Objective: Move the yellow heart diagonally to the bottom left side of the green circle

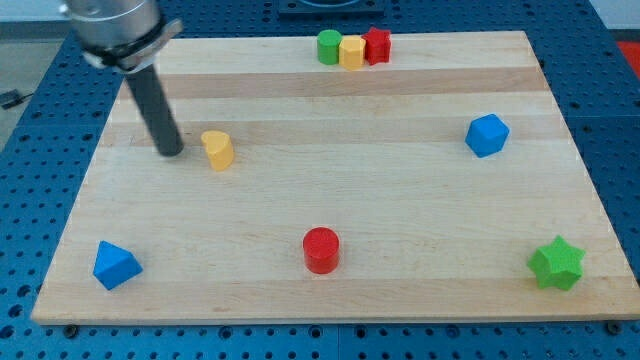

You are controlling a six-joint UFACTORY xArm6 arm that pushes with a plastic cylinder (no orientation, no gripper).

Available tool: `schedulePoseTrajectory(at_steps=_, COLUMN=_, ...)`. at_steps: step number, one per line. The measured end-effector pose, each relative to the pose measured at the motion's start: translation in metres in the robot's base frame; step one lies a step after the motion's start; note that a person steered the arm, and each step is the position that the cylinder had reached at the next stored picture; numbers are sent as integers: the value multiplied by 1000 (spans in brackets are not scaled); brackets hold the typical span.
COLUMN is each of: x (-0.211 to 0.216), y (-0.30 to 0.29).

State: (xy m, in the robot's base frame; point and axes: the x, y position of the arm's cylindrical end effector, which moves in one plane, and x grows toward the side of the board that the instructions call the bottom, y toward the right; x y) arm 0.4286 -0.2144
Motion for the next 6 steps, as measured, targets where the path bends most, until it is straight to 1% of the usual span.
schedulePoseTrajectory(at_steps=1, x=39, y=13)
schedulePoseTrajectory(at_steps=2, x=17, y=67)
schedulePoseTrajectory(at_steps=3, x=-40, y=118)
schedulePoseTrajectory(at_steps=4, x=-76, y=152)
schedulePoseTrajectory(at_steps=5, x=-29, y=148)
schedulePoseTrajectory(at_steps=6, x=10, y=114)
